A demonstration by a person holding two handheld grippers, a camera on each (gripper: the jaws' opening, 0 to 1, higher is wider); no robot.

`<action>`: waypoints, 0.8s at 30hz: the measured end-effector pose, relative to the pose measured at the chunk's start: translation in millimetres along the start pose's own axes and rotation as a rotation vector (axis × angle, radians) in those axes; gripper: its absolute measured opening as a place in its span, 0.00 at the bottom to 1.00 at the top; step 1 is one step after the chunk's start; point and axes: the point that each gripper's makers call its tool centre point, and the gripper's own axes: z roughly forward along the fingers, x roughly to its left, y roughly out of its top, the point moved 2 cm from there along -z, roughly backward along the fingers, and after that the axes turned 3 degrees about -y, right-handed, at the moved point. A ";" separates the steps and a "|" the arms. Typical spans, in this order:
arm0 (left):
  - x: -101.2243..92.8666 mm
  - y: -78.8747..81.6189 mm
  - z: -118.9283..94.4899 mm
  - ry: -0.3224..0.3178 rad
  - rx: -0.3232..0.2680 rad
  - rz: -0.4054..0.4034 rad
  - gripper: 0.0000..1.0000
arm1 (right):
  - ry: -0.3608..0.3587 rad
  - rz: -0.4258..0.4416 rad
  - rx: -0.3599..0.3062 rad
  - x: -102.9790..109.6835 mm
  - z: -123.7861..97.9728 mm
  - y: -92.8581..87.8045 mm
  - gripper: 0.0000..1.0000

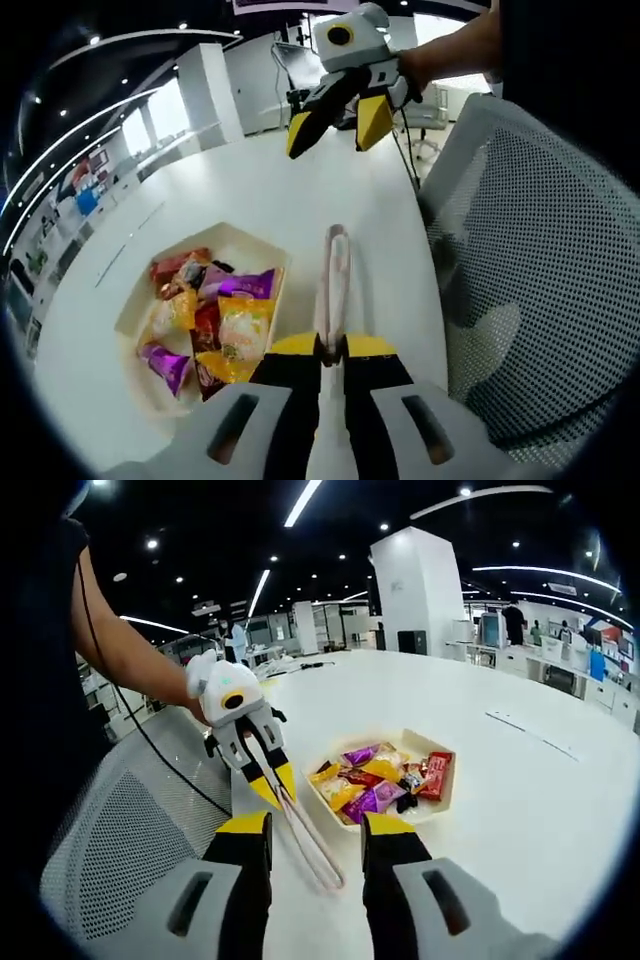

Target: Place the target food into the container with the food tongs after gripping and lifting it, then release it inside without dropping or visibly crushing the food.

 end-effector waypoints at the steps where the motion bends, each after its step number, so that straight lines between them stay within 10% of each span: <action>1: -1.5 -4.1 0.5 -0.004 0.026 0.007 0.04 | -0.003 0.003 -0.003 -0.5 -0.6 0.4 0.34; 24: -3.3 -8.6 8.5 -0.005 0.018 -0.078 0.30 | -0.033 0.086 0.012 -0.2 -8.5 -9.6 0.35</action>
